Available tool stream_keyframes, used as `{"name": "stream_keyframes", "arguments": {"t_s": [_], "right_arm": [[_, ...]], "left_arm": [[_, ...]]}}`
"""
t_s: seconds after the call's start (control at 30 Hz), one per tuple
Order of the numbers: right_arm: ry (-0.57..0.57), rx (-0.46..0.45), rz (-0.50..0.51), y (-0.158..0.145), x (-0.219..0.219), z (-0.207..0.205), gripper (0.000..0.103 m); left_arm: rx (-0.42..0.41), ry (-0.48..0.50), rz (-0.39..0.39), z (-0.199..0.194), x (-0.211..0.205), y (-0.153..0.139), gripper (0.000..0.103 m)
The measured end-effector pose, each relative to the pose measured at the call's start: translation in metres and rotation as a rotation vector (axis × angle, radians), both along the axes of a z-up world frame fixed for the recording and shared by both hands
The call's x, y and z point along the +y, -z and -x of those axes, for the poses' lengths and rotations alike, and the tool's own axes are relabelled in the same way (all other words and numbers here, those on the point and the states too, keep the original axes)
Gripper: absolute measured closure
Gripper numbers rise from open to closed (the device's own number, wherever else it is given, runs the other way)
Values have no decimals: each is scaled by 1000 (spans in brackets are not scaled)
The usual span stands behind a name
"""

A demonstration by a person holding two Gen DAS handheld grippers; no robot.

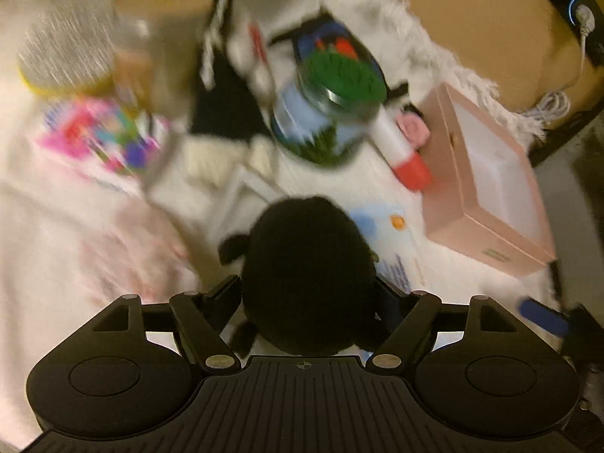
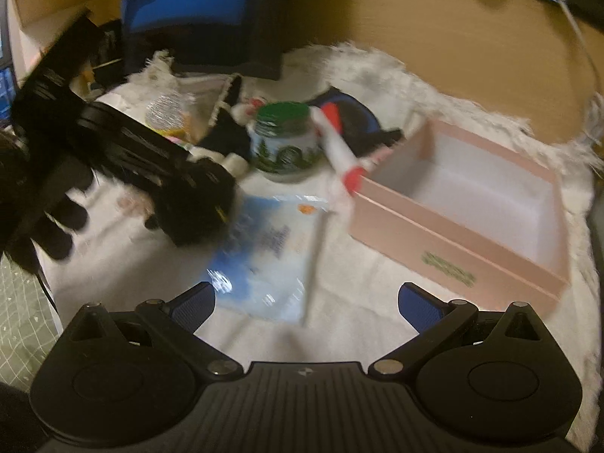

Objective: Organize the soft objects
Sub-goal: 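Lower the left gripper onto the black plush toy and close it, then grasp the blue-and-white wet-wipes pack with the right gripper while the left gripper holds the plush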

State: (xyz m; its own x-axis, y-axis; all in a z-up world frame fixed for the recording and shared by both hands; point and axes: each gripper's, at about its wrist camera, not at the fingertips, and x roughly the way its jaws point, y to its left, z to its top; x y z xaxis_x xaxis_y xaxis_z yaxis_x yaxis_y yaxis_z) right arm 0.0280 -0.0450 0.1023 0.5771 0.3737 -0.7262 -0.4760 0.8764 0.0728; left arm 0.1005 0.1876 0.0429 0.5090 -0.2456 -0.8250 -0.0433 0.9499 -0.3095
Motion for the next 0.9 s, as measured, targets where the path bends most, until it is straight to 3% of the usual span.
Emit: {"name": "stream_keyframes", "arguments": {"t_s": [0.07,0.33,0.57,0.77,0.9], "right_arm": [[-3,-15,1,1,12,-6,0],[16,-26,37,21,53,-22,0],[67,3,68,43,81,-47,0],[93,62,82,59,90,-59,0],[95,98,54,58,88,-59,15]], "left_arm": [[45,28,81,-6,3,13,23],[-49,77,155,10,15,20,30],[-127,80,116,37,42,-4,30],[-122,124,105,56,59,-17,30],[-89,148,108,62,61,-12,30]]}}
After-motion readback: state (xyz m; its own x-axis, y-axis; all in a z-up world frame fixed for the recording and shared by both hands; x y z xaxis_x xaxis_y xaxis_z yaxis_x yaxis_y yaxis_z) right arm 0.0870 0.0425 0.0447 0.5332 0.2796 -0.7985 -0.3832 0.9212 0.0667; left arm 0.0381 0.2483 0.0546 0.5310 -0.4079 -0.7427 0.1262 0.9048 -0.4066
